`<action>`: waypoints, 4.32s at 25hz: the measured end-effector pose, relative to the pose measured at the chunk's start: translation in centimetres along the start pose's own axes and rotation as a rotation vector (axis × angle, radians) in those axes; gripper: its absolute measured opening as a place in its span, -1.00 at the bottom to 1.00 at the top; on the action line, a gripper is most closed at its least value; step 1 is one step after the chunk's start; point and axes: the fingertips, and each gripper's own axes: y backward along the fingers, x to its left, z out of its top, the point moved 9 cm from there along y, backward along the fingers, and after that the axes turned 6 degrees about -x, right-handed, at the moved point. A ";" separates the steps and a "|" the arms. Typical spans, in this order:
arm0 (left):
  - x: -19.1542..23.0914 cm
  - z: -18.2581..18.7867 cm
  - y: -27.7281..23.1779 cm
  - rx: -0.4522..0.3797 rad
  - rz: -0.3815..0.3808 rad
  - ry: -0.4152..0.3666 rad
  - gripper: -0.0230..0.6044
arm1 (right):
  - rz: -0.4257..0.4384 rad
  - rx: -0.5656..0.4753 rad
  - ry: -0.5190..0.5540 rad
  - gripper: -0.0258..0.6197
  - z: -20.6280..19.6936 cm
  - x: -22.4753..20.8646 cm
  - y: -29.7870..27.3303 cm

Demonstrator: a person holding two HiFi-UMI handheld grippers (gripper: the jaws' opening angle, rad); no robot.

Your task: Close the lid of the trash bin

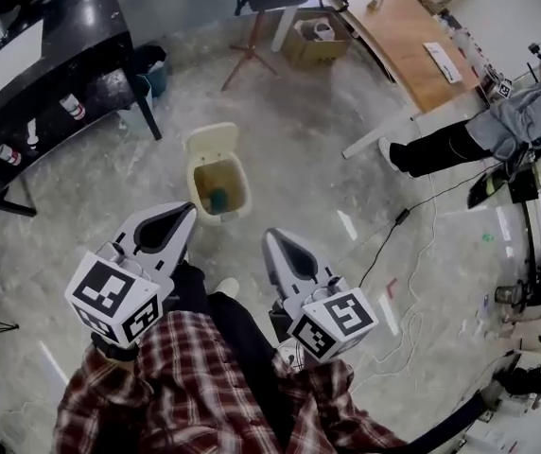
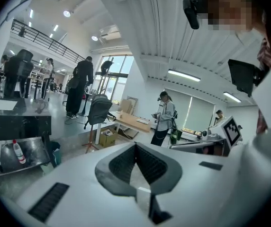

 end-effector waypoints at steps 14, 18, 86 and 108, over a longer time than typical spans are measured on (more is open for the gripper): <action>11.6 1.8 -7.5 0.004 0.122 0.048 -0.89 | 0.140 0.105 0.055 -0.88 3.5 -5.5 -15.1; 14.3 1.5 -9.9 0.037 0.108 0.060 -0.89 | 0.121 0.102 0.014 -0.88 3.5 -7.2 -18.6; 35.6 -21.8 -32.4 0.645 -0.171 0.157 -0.71 | 0.253 0.619 -0.128 -0.88 -21.8 -24.2 -29.4; 29.6 -26.6 -28.8 0.587 -0.279 0.312 -0.72 | 0.216 0.591 -0.150 -0.88 -21.7 -25.0 -28.6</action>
